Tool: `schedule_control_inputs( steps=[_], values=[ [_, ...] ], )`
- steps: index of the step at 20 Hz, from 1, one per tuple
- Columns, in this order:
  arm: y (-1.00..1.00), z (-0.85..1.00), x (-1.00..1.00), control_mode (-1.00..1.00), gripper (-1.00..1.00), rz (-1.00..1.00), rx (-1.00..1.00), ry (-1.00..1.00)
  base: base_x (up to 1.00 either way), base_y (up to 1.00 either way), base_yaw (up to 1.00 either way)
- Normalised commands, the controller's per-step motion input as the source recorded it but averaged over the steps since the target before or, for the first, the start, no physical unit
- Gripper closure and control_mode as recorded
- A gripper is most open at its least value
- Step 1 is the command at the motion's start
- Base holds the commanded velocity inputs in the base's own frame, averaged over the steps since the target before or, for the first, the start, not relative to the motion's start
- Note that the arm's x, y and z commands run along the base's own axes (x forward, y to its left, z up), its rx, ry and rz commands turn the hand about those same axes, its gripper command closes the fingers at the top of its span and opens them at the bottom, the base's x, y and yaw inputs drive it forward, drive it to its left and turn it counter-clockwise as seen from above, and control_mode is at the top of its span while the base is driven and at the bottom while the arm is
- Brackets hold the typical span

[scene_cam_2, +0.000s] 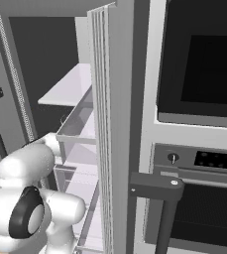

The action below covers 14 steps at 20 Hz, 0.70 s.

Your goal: Take the strawberry from the fridge and place it on top of the pancake, located on the dining counter.

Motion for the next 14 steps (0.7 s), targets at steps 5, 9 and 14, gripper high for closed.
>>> schedule_control_inputs(
  steps=[5, 9, 14],
  values=[
    [-0.01, -0.09, 0.29, -1.00, -1.00, 0.00, 0.00, 0.01, 0.00, 0.00, 0.00],
    [0.00, -0.33, 0.06, -1.00, -1.00, 0.00, 0.00, 0.00, 0.00, 0.00, 0.00],
    [0.00, -0.17, 0.17, -1.00, -1.00, 0.00, 0.00, 0.00, 0.00, 0.00, 0.00]
  ],
)
